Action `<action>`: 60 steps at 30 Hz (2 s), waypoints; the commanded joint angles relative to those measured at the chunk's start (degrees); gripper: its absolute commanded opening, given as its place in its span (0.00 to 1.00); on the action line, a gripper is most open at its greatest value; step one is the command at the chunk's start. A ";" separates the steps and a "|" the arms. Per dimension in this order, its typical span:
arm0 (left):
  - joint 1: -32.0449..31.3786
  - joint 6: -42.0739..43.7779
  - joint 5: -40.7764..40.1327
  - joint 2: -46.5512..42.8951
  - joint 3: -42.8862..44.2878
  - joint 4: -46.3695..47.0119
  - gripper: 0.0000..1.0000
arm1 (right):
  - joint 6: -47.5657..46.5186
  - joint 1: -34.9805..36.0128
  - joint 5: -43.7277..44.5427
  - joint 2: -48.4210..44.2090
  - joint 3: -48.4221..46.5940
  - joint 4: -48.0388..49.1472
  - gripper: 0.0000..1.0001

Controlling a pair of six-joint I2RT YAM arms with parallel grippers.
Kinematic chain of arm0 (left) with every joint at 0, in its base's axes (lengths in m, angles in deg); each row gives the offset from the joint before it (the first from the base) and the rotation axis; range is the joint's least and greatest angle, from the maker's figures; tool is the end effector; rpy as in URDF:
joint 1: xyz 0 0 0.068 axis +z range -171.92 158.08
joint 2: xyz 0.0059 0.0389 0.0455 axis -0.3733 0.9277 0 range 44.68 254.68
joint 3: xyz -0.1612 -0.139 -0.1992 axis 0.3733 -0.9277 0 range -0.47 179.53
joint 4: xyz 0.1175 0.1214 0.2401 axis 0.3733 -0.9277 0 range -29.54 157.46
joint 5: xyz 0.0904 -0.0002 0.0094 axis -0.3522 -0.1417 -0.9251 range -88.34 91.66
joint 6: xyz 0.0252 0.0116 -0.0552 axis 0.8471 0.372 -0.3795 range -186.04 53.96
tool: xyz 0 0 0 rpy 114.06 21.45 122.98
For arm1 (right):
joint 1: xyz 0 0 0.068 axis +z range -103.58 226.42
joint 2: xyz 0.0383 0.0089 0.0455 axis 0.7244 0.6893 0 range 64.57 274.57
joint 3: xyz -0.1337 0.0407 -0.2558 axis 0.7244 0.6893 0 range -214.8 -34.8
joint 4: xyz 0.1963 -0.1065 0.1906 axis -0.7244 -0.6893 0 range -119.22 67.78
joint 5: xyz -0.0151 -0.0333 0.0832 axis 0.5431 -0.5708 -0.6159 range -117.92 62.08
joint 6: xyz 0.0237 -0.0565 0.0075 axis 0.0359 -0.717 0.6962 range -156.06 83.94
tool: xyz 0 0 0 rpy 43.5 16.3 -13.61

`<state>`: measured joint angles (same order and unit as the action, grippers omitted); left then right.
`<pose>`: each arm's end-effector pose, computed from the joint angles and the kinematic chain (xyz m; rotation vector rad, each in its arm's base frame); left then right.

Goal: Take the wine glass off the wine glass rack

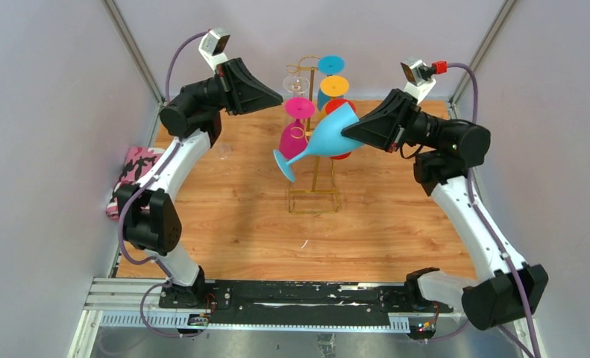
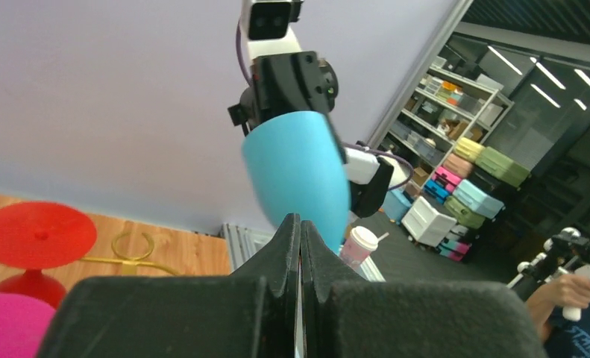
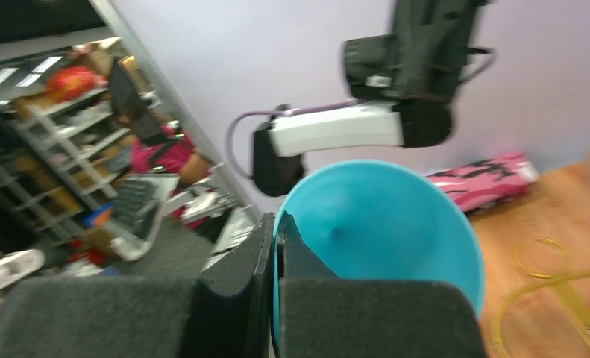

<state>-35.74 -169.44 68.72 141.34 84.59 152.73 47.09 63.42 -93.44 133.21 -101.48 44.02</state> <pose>0.3434 -0.1287 0.4859 0.7842 1.2081 -1.9185 0.2155 0.1102 0.5117 -0.8466 1.1078 1.7586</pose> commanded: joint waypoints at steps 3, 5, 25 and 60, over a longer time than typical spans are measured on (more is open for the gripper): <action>2.12 17.24 -2.46 -9.47 0.96 -20.03 0.00 | -48.68 -4.08 14.10 -11.42 -19.12 -68.15 0.00; 2.02 43.14 -8.58 -14.90 2.84 -54.10 0.00 | -55.89 -4.23 22.19 -11.84 -25.53 -78.70 0.00; -12.90 82.03 -85.73 -17.59 15.72 -135.21 0.00 | -75.92 -21.28 64.92 22.37 -41.66 -109.79 0.00; -13.07 83.43 -80.99 -26.85 1.92 -125.65 0.00 | -78.84 -24.11 66.94 54.81 -46.55 -96.91 0.03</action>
<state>-48.42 -86.12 -12.76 115.96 86.97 24.15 -33.06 39.96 -26.25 189.73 -153.23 -51.97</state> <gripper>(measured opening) 0.017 0.022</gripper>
